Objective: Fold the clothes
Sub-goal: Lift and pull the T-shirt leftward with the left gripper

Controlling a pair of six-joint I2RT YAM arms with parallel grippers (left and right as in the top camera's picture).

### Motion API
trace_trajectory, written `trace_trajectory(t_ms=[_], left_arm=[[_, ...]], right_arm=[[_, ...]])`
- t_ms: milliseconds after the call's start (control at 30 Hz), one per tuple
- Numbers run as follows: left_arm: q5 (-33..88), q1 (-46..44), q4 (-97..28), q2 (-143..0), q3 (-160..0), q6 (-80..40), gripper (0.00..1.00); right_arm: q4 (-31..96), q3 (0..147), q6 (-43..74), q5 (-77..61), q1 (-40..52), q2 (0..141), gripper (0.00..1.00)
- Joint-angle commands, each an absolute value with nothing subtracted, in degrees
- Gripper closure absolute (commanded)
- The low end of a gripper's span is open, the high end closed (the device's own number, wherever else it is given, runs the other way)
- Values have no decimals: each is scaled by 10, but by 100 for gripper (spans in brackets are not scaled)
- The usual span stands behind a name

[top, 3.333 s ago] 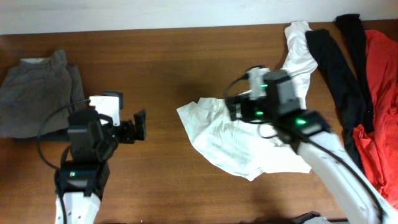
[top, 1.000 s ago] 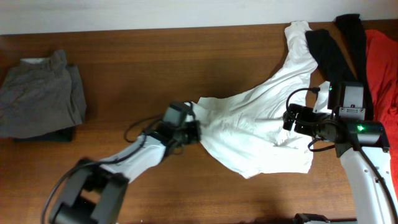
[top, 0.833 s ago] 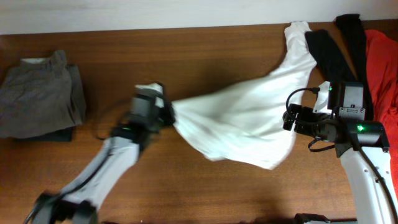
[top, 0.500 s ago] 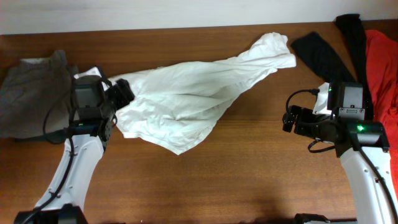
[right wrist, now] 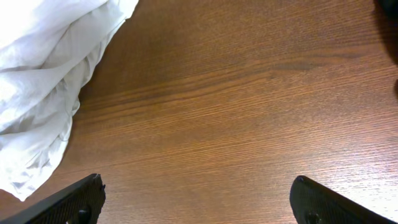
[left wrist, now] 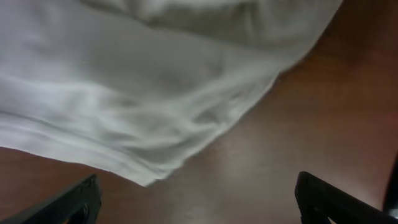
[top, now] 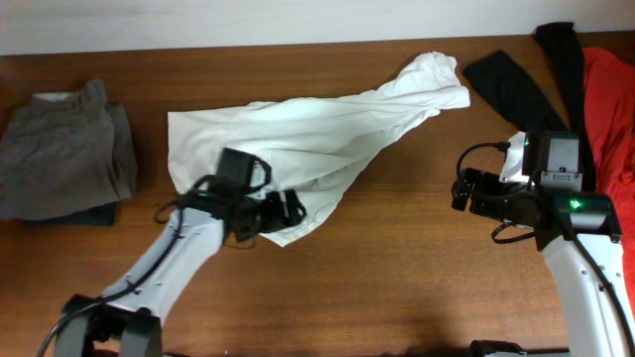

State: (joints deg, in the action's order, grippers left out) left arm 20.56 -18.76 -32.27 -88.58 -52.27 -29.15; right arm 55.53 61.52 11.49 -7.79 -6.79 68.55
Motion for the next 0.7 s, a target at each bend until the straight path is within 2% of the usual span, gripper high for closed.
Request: trace_trajectory(t_ms=[0,200,267,300,333,367,400,433,467,567,667], left_arm=[[128,-229,-324,-909,-523,-346,1],[102,-248,-283,-970,-523,-372,6],[102,-249,-266,-994,-523,-378,10],[102,-250,-257,-1008,-523,-380,22],[104,-250,-252,-1022,-523,-380,42],[109,-250,-251,-1028,-523,-380,57],[114,-250,-251,-1032,-523,-380,68],[117,-250,-253,-1032,-523,-379,89],[117,-250,-253,-1032,-523,-379,98],[117,-248,-269,-1014,-532,-354,100],[91,-233,-354,-966,-591,-289,100]], right_arm=[[556,622,110,-68,-72,683,1],[557,622,110,-68,-72,683,1],[557,622,110,-68,-72,683,1],[557,622,110,-68,-72,683,1],[558,622,110,-68,-72,683,1],[558,622,110,-68,-72,683,1],[559,622,110,-68,-72,683,1],[559,622,110,-68,-72,683,1],[559,622,110,-68,-72,683,1],[557,622,110,-68,-72,683,1],[558,622,110,-68,-72,683,1]])
